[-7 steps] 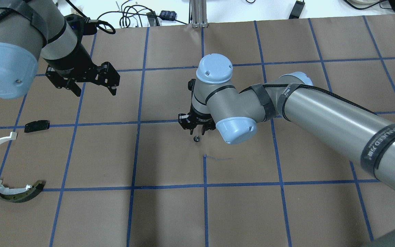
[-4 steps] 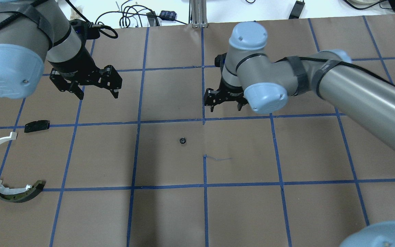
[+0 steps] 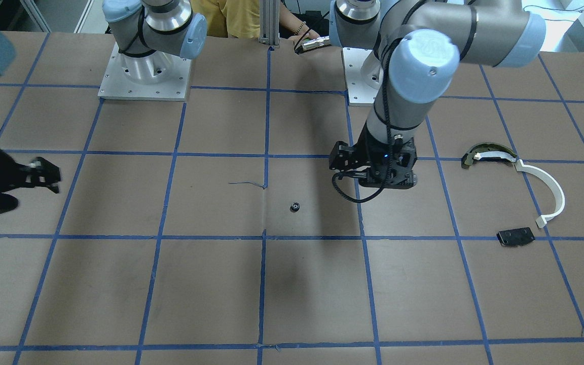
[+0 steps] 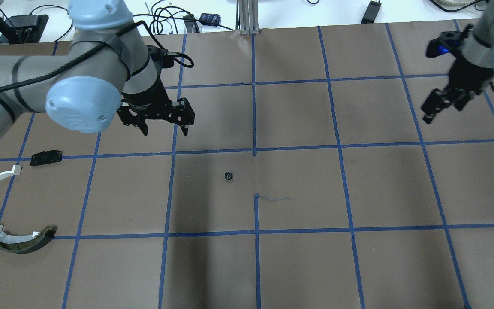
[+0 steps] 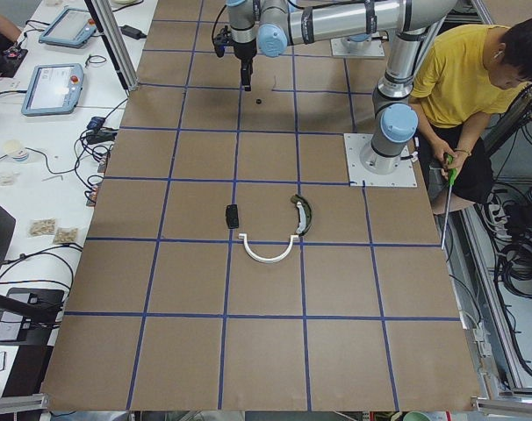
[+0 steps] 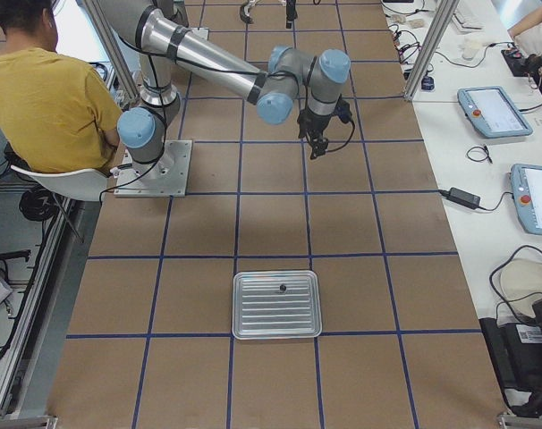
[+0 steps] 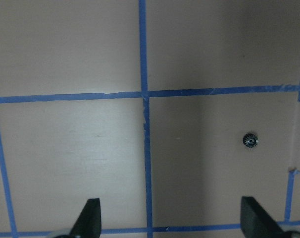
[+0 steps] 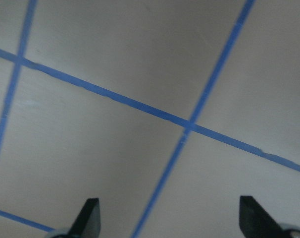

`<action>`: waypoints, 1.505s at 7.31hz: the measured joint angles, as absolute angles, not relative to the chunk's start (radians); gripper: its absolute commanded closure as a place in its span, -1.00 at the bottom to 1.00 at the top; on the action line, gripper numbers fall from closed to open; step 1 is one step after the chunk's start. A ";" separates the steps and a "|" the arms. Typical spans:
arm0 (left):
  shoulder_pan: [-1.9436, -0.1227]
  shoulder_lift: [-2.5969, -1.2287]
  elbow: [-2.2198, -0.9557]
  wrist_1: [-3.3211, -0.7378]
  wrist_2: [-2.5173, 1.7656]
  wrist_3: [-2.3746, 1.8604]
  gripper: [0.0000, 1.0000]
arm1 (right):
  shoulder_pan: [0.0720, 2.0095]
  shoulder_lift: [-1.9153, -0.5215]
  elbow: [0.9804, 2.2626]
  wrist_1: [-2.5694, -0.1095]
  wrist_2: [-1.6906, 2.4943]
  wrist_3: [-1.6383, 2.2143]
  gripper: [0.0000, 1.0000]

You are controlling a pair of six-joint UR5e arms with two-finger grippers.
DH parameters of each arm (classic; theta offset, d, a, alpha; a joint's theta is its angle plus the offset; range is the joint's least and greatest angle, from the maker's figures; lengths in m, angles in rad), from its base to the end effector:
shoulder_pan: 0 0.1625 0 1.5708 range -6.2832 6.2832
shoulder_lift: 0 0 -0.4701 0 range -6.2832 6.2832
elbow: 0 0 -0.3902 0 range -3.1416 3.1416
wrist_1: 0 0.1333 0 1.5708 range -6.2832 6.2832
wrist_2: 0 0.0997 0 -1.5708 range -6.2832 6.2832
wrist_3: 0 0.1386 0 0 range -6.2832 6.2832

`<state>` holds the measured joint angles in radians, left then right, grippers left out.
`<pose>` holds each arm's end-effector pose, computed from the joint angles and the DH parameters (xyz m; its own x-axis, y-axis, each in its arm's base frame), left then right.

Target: Place bearing gear from tray to pile

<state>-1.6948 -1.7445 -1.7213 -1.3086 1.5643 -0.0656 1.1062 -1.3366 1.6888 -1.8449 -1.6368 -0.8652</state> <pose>-0.2002 -0.5213 0.3567 -0.9983 0.0581 0.0024 0.0581 0.9964 0.0623 -0.1417 -0.5598 0.3395 -0.9200 -0.3915 -0.0167 -0.3911 0.9148 0.1007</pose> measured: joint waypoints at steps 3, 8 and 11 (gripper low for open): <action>-1.817 -1.879 -1.778 -1.112 1.558 -0.105 -1.00 | 0.756 -1.130 1.676 -2.205 -1.637 -1.429 -1.00; -1.883 -2.031 -1.789 -1.056 1.559 -0.109 -0.95 | 0.576 -1.035 1.702 -2.291 -1.616 -1.714 -1.00; -1.885 -2.057 -1.789 -1.058 1.557 -0.109 -0.57 | 0.568 -1.001 1.695 -2.295 -1.575 -1.660 -0.91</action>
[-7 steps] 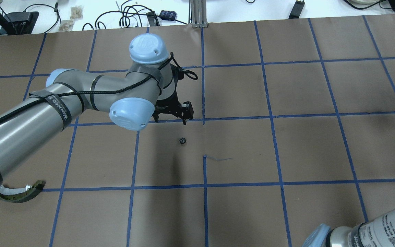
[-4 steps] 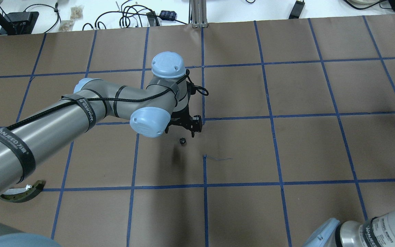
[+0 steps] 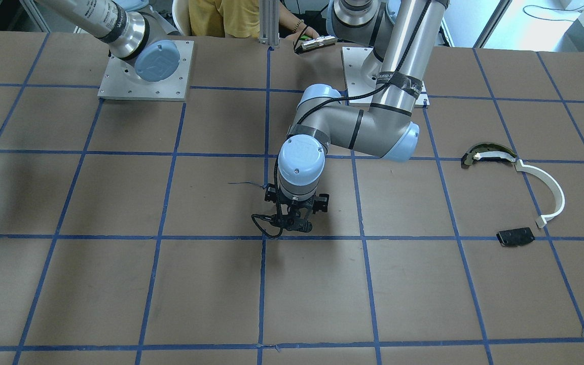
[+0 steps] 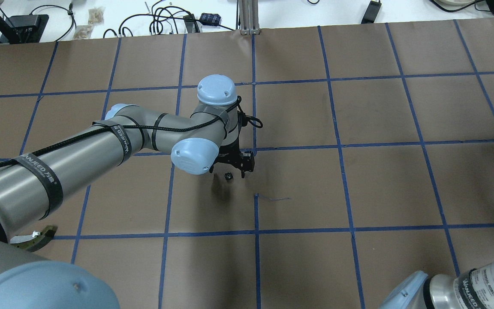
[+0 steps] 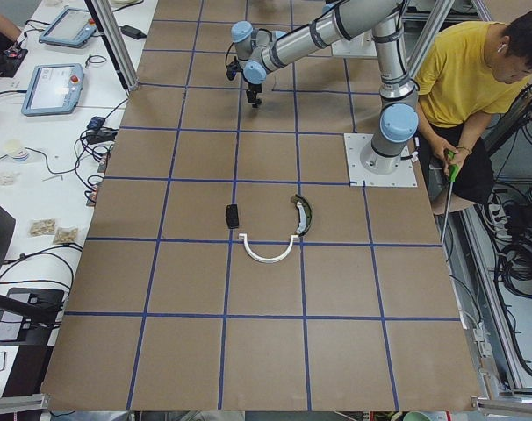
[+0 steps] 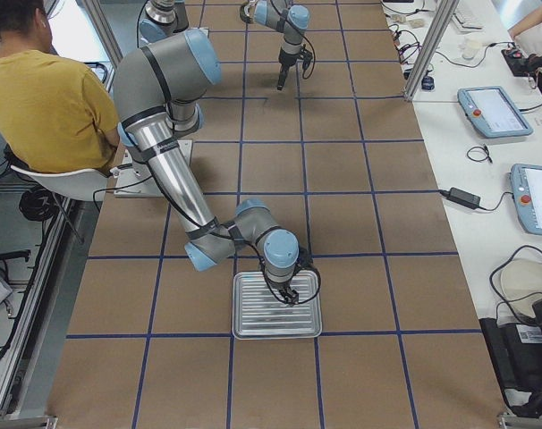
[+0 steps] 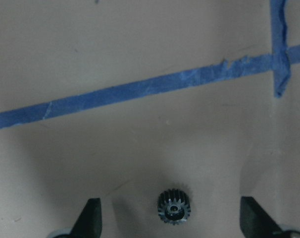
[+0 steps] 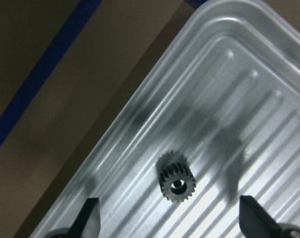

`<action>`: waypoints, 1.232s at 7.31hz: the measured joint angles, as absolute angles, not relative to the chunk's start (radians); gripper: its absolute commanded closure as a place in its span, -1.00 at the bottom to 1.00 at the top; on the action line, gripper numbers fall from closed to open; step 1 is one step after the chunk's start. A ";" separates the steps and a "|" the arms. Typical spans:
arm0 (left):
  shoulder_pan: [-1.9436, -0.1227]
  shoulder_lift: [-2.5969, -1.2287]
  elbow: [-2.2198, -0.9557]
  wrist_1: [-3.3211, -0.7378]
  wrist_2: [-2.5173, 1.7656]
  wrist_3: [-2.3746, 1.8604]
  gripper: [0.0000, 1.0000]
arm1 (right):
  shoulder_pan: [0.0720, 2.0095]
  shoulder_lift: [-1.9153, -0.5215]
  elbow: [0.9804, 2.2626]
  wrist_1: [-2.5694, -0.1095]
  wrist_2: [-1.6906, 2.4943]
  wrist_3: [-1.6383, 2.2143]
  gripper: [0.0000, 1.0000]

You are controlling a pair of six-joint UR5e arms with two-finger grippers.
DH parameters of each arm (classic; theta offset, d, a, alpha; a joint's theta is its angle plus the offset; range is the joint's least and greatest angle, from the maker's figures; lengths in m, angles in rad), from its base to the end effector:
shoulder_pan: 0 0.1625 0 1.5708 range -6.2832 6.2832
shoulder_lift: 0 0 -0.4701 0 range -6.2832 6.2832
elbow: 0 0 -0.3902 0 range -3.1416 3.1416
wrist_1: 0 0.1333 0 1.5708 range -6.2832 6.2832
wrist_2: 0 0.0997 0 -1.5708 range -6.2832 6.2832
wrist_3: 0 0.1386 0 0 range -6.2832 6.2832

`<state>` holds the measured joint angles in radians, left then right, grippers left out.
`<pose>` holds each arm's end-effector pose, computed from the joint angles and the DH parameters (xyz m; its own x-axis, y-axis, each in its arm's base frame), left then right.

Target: Place bearing gear from tray to pile

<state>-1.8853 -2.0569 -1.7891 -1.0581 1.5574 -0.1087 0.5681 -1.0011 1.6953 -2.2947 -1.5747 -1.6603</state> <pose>-0.3106 -0.5177 0.1704 -0.9790 0.2038 -0.0076 0.1986 0.9613 0.1908 -0.4826 -0.4655 0.1731 -0.7911 -0.6110 0.0292 -0.6111 0.7915 0.0065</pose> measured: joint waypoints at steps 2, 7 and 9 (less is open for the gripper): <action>-1.886 -2.058 -1.790 -1.062 1.558 -0.138 -0.01 | 0.568 -1.003 1.694 -2.289 -1.561 -1.632 -0.50; -1.886 -2.059 -1.787 -1.064 1.561 -0.149 1.00 | 0.573 -1.023 1.705 -2.253 -1.566 -1.616 1.00; -1.881 -2.048 -1.776 -1.064 1.572 -0.145 1.00 | 0.577 -1.036 1.707 -2.246 -1.565 -1.609 1.00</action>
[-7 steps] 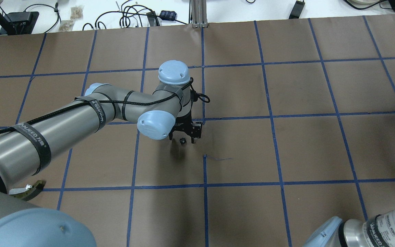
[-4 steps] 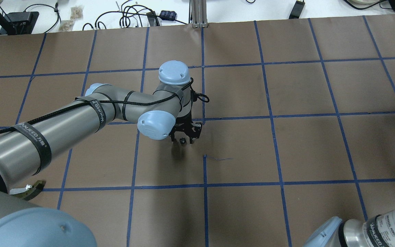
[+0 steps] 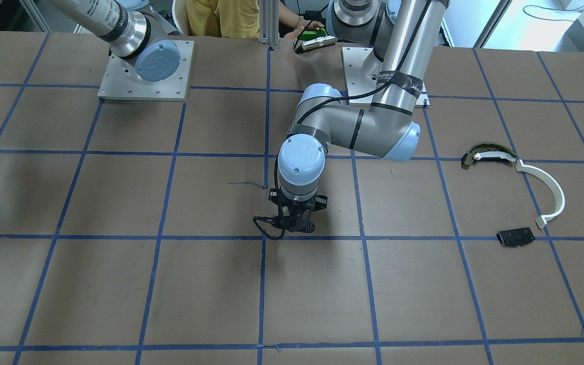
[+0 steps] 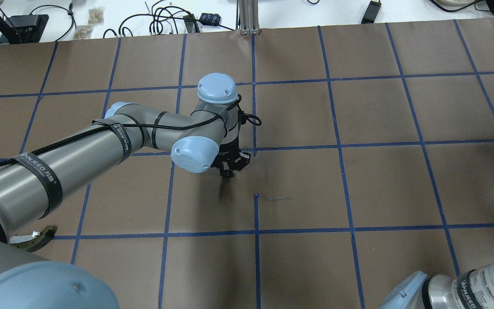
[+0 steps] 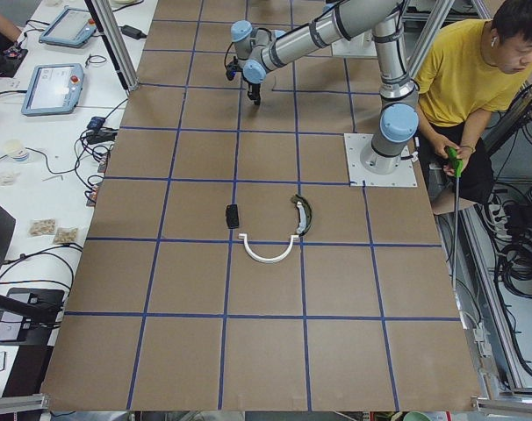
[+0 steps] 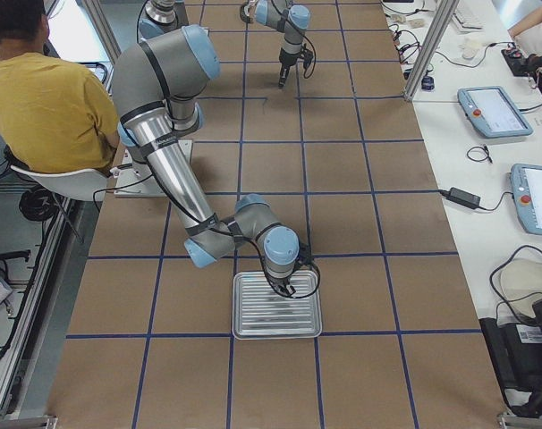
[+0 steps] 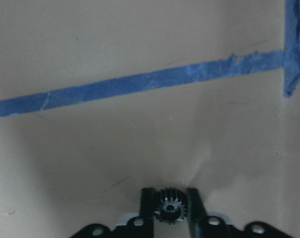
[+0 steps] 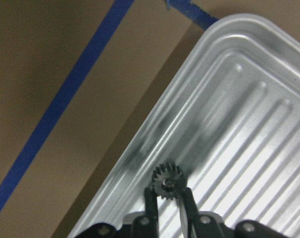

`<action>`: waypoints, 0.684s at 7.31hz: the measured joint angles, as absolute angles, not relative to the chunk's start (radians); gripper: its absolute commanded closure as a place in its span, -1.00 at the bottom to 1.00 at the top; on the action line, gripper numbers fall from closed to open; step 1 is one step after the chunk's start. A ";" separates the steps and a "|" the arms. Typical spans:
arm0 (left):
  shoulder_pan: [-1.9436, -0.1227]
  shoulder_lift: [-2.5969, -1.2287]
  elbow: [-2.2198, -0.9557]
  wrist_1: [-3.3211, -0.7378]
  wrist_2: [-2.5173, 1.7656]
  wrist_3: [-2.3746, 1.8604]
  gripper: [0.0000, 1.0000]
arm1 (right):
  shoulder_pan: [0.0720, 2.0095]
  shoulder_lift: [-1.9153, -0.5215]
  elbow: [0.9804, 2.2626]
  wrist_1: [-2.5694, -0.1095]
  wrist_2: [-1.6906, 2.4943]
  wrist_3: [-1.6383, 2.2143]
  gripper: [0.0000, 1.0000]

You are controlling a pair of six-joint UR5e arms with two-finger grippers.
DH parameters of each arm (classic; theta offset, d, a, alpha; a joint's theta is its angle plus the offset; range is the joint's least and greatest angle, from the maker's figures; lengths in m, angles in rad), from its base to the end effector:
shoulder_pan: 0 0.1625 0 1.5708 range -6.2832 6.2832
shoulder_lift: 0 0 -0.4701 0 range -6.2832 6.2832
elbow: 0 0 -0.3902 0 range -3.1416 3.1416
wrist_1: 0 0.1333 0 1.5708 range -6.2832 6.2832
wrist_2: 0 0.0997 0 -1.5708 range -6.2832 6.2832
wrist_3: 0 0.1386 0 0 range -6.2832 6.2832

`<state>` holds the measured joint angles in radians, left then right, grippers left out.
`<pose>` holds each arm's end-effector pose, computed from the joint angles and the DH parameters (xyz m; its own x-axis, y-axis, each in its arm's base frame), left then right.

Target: Place bearing gear from tray to pile

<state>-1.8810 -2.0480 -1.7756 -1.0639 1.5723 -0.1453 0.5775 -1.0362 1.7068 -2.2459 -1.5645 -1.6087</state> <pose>-0.3077 -0.5239 0.1803 -0.9857 0.1665 -0.0267 0.1595 0.9721 0.1722 -0.4676 -0.4648 0.1864 -0.8165 -0.5773 0.0047 -0.5773 0.8165 -0.0061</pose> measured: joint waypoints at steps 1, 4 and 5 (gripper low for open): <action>-1.861 -2.031 -1.761 -1.075 1.577 -0.138 1.00 | 0.591 -1.062 1.708 -2.229 -1.564 -1.583 1.00; -1.648 -1.968 -1.621 -1.258 1.586 0.020 1.00 | 0.730 -1.204 1.729 -2.083 -1.569 -1.378 1.00; -1.540 -1.950 -1.589 -1.323 1.596 0.137 1.00 | 0.808 -1.258 1.769 -2.062 -1.569 -1.276 1.00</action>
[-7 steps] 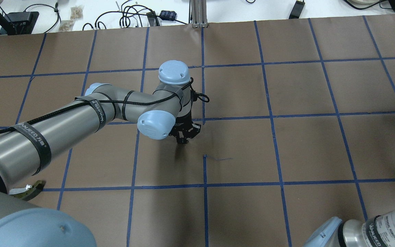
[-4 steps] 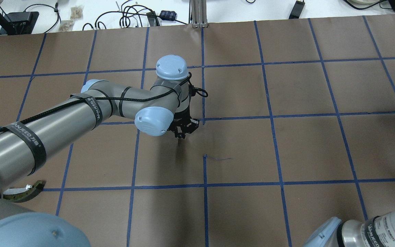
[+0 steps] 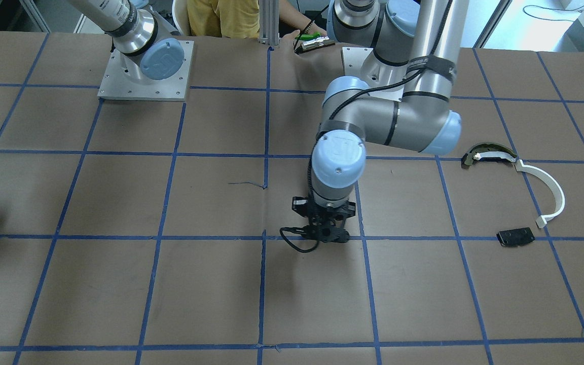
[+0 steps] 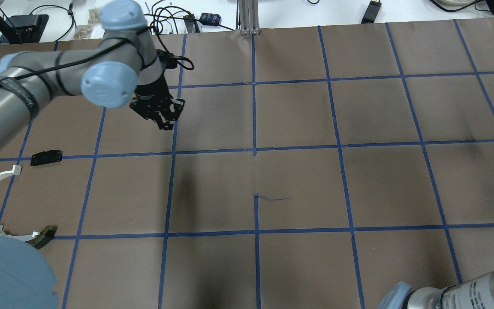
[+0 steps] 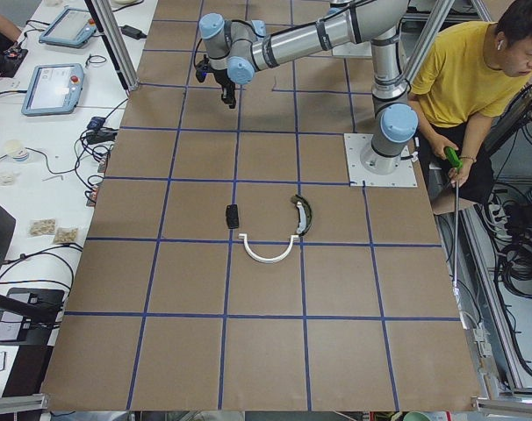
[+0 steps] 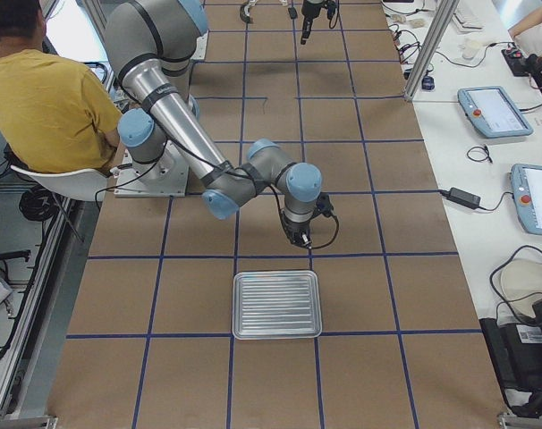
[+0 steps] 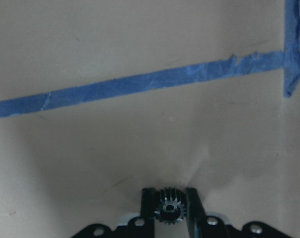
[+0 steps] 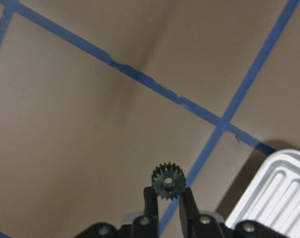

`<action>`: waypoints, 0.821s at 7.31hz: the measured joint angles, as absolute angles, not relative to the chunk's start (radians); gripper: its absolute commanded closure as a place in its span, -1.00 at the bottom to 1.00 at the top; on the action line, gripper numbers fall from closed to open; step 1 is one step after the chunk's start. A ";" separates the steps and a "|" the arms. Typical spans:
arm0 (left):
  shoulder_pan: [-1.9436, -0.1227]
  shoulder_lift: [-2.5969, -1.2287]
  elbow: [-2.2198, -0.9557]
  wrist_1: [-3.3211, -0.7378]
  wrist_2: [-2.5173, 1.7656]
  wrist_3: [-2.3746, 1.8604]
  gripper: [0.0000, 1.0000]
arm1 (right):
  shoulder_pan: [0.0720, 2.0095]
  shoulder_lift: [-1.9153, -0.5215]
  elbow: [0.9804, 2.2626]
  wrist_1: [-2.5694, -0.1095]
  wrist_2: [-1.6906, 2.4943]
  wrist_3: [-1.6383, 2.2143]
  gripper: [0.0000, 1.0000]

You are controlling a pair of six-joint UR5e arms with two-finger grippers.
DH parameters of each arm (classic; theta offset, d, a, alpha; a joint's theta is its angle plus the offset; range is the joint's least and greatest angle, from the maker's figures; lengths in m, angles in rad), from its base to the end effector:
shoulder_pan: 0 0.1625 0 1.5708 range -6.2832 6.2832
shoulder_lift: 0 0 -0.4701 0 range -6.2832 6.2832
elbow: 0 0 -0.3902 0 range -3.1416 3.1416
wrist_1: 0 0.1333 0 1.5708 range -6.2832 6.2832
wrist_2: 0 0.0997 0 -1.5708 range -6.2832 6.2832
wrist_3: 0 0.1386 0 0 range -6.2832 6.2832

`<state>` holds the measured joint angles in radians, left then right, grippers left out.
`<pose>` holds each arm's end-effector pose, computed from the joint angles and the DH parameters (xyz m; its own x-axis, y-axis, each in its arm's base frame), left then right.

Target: Place bearing gear from tray to pile

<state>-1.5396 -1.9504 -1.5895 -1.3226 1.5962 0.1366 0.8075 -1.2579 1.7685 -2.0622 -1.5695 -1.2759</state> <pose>-0.1106 -0.6155 0.2959 -0.9942 0.1074 -0.0045 0.1055 0.9828 0.1516 -0.3060 -0.5129 0.2786 -0.8713 -0.4903 -0.0187 -0.4905 0.8715 0.0043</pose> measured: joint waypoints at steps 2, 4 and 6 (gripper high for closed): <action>-1.342 -1.935 -1.603 -1.367 1.634 0.341 1.00 | 0.989 -1.384 1.898 -2.047 -1.565 -1.009 1.00; -1.161 -1.937 -1.633 -1.370 1.668 0.539 1.00 | 1.215 -1.461 2.043 -2.084 -1.554 -0.682 1.00; -1.004 -1.952 -1.662 -1.365 1.685 0.665 1.00 | 1.492 -1.467 2.128 -2.225 -1.534 -0.292 1.00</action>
